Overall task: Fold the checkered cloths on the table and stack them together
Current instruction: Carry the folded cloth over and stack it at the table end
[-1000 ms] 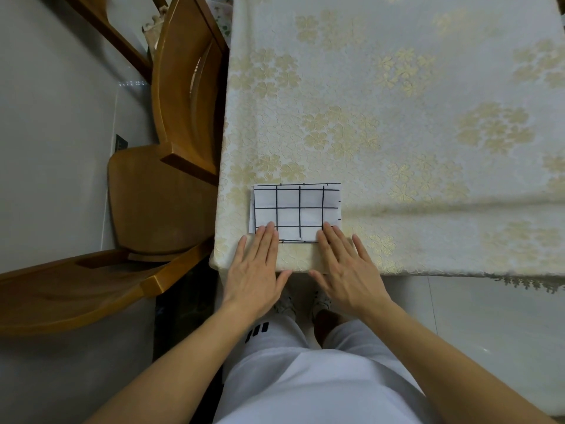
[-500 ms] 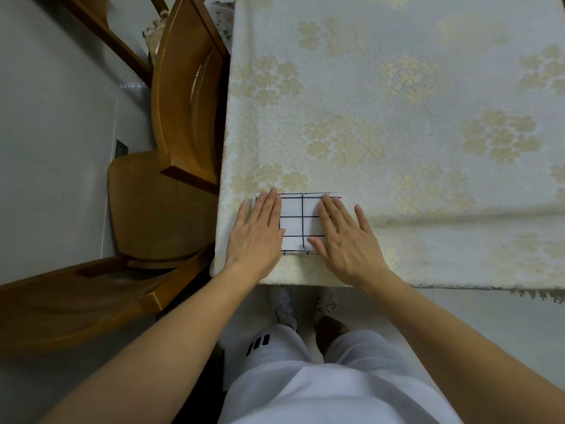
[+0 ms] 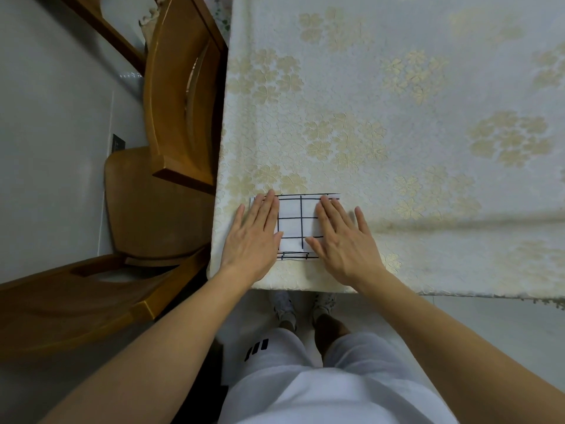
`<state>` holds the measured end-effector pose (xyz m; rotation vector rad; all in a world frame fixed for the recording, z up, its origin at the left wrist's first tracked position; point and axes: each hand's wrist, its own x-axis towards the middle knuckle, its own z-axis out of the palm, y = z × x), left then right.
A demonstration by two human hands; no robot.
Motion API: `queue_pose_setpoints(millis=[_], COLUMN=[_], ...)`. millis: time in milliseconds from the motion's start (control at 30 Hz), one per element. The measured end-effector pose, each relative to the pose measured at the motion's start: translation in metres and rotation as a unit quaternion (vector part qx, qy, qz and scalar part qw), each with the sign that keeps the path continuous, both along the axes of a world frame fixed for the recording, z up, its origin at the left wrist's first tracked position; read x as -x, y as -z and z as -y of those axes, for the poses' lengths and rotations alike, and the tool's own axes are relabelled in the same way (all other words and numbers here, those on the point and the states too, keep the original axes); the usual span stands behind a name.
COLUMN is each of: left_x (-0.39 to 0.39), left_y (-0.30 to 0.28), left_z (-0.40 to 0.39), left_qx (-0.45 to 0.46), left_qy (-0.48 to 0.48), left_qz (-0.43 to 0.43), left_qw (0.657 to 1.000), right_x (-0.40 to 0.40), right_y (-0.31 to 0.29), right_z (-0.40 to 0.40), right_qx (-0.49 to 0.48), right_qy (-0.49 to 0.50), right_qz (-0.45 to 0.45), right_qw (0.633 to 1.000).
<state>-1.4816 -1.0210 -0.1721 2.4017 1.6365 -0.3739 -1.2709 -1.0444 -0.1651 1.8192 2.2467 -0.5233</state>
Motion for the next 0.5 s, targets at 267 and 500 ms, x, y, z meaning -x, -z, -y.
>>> queue_pose_setpoints(millis=[267,500], left_x=[0.015,0.019], left_y=[-0.013,-0.001], left_z=[0.053,0.067], left_qx=[-0.016,0.020], left_qy=[0.009,-0.018], left_qz=[0.032,0.027], left_qw=[0.999,0.999], right_x=[-0.006,-0.004], right_y=[-0.005,0.007], right_z=[0.042,0.060], right_qx=[-0.026,-0.008], right_qy=[-0.010,0.007], right_qz=[0.002,-0.010], right_qw=[1.000,1.000])
